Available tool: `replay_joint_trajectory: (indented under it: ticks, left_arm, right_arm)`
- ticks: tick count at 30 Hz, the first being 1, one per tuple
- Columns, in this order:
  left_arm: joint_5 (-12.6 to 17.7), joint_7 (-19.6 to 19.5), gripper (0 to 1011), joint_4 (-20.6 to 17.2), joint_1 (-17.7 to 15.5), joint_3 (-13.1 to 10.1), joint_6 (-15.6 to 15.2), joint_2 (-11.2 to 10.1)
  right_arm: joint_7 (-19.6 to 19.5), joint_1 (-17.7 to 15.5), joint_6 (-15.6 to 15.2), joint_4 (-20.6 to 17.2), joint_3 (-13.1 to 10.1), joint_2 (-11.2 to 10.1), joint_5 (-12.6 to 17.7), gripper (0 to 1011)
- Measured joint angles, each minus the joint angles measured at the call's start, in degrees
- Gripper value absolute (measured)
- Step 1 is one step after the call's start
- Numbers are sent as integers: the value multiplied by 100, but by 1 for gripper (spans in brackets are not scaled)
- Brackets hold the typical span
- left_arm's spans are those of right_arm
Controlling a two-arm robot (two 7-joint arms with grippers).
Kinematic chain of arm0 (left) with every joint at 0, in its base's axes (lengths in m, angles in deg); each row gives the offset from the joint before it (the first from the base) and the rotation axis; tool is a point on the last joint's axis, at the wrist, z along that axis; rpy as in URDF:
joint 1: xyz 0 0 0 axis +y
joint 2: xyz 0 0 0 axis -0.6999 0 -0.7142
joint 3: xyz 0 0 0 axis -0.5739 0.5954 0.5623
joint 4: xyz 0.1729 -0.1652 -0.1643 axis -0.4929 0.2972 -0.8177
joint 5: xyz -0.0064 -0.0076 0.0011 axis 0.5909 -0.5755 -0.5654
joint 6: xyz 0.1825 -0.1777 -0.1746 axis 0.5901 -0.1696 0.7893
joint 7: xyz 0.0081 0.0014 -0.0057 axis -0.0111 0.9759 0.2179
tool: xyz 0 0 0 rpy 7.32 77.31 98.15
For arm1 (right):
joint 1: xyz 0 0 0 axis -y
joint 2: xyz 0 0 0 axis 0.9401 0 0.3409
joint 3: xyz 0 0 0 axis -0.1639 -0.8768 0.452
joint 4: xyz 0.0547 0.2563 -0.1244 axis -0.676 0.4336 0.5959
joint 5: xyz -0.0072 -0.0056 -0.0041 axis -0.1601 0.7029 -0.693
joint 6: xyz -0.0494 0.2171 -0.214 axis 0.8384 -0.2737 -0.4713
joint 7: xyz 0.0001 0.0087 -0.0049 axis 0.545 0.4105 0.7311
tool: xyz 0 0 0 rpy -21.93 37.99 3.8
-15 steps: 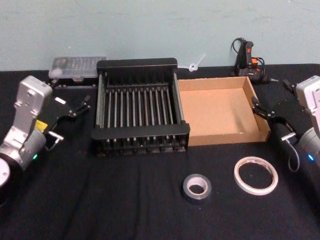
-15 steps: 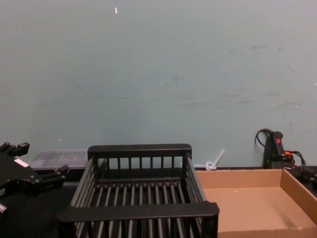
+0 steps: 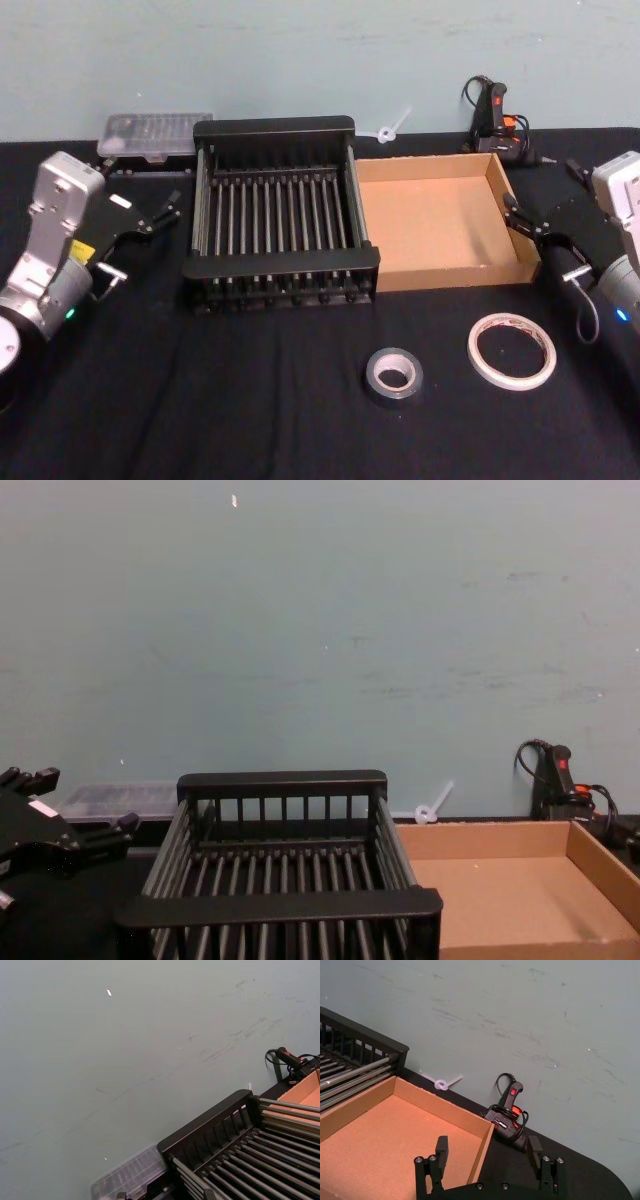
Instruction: Pick up the white tape and place it into the black box , Pick up the silver tape and place it into the brown box.
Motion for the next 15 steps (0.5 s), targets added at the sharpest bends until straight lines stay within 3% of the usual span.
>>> replay_joint_trajectory:
  ticks: [15]
  left_arm:
    - [0, 0, 1001, 0, 0, 0, 0, 0]
  right_arm:
    - [0, 0, 0, 0, 0, 0, 0, 1002]
